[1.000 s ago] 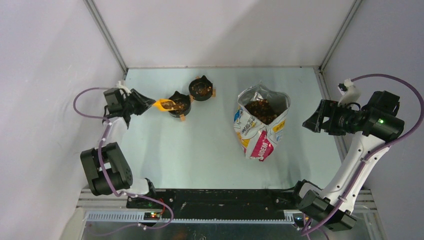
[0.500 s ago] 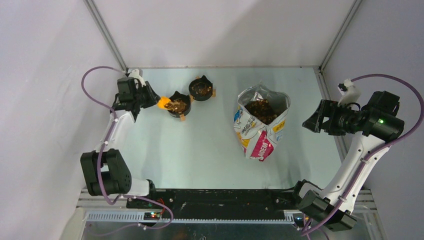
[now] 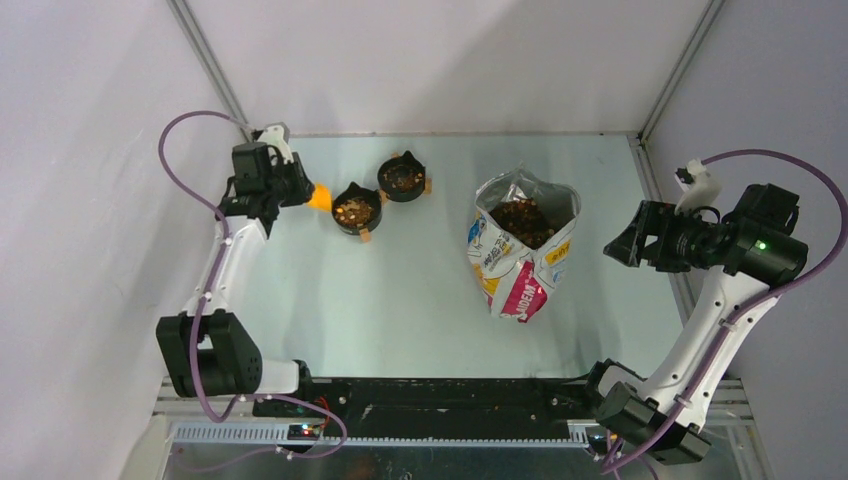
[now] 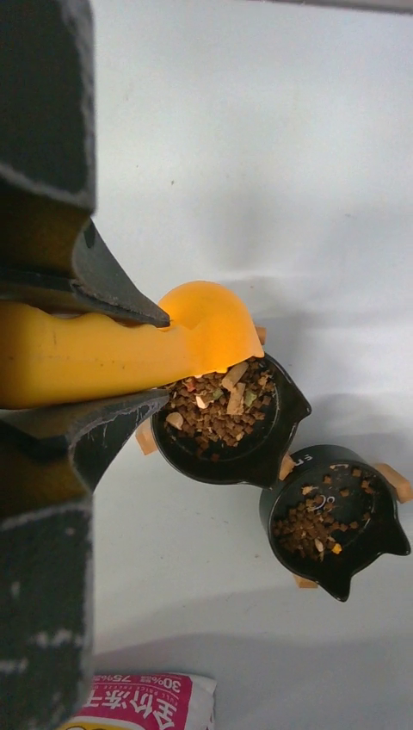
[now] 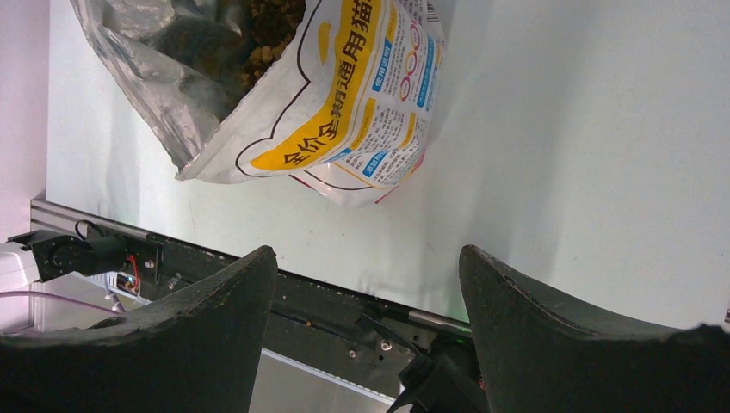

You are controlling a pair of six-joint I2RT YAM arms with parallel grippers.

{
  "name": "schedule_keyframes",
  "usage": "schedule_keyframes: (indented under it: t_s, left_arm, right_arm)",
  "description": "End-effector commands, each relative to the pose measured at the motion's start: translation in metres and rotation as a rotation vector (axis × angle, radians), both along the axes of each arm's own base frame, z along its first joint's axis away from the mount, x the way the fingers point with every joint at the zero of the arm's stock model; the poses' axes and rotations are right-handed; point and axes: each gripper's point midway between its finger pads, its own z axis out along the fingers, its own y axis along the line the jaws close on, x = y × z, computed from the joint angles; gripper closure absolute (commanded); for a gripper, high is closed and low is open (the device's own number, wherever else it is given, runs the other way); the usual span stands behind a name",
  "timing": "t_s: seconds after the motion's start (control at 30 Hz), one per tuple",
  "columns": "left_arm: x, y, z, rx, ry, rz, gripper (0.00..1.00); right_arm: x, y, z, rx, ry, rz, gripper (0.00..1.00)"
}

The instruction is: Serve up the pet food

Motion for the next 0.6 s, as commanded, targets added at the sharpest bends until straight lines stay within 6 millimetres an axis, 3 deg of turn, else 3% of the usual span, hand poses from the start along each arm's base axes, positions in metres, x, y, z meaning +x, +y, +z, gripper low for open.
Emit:
schedule_keyframes:
  t_s: [0.0, 0.13, 0.23, 0.33, 0.37, 0.5, 0.57]
  left_arm:
    - [0.001, 0.0, 0.054, 0.054, -0.12, -0.011, 1.0]
    - [-0.01, -0.018, 0.092, 0.044, -0.176, -0.069, 1.0]
    - [-0.026, -0.065, 0.144, 0.003, -0.285, -0.229, 1.0]
    - [-0.056, -0.118, 0.195, -0.063, -0.403, -0.44, 1.0]
    - [-0.074, -0.145, 0.216, -0.09, -0.452, -0.55, 1.0]
    - [-0.126, -0.211, 0.26, -0.155, -0.547, -0.836, 1.0]
    - [-0.137, -0.234, 0.269, -0.152, -0.553, -0.892, 1.0]
  right_arm:
    - [-0.005, 0.005, 0.005, -0.007, -0.025, 0.015, 0.2]
    - [-0.006, 0.007, 0.007, -0.001, -0.03, 0.02, 0.2]
    - [-0.005, 0.009, 0.008, 0.006, -0.037, 0.026, 0.19]
    - [-0.003, 0.009, 0.007, 0.016, -0.04, 0.024, 0.19]
    - [-0.002, 0.009, 0.007, 0.02, -0.046, 0.026, 0.19]
    - [0.0, 0.011, 0.005, 0.038, -0.055, 0.032, 0.19]
    - [0.001, 0.011, 0.004, 0.042, -0.059, 0.037, 0.19]
